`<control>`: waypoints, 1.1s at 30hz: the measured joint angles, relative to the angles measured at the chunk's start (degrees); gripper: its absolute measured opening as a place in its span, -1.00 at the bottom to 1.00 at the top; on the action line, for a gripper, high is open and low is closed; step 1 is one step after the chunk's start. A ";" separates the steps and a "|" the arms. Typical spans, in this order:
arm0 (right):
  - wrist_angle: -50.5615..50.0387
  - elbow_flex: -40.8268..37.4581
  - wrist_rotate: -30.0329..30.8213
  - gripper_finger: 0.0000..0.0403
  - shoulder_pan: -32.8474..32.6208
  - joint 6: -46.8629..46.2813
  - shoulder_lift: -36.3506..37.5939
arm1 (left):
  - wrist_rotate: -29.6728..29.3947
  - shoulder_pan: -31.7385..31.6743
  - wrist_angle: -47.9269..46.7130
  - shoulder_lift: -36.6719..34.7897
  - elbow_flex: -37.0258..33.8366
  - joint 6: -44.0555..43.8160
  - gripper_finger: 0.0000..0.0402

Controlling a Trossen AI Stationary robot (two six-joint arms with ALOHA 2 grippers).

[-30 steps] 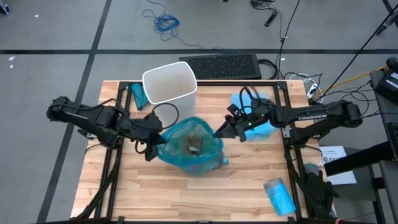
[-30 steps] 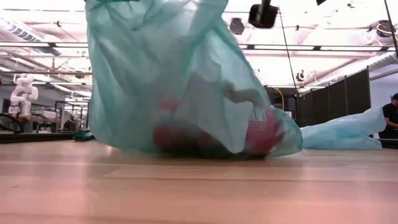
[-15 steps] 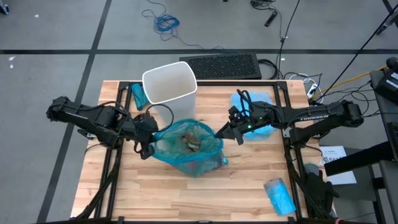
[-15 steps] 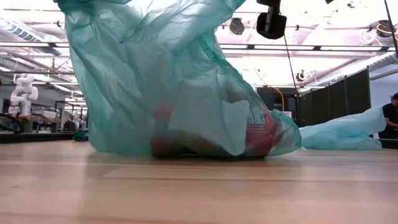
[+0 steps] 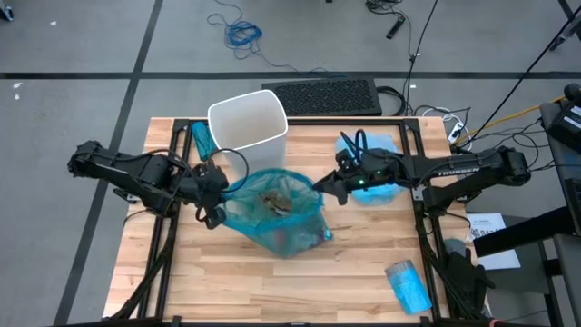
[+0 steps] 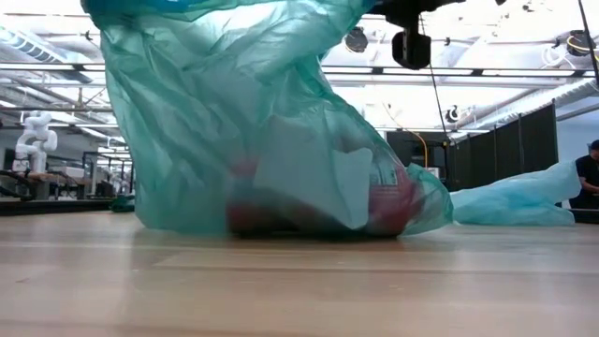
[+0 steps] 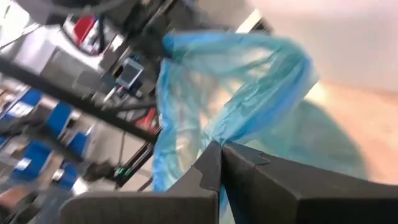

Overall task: Place trash/remove bag and relplace
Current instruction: Close the blue trash bag

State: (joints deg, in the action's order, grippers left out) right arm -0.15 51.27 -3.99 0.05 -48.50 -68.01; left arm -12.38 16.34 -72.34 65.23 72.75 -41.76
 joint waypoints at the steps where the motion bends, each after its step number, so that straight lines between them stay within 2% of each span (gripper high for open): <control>1: 0.41 0.00 1.30 -1.00 0.06 0.36 0.00 | 0.00 0.00 -0.47 0.00 0.00 0.02 -1.00; 9: 9.74 0.00 2.67 -1.00 2.29 1.69 0.67 | 1.83 0.00 -0.31 0.00 -2.98 0.02 -1.00; 19: 9.48 0.00 7.33 -1.00 3.74 2.35 1.35 | 5.84 -0.51 1.89 0.00 -6.68 0.04 -1.00; 33: 4.92 0.00 10.03 -1.00 3.72 3.65 4.57 | 5.60 -0.52 2.00 0.00 -6.69 -0.03 -1.00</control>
State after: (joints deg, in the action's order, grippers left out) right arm 4.77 51.27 6.04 3.77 -44.85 -63.43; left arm -6.78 15.81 -70.34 65.23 66.06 -41.79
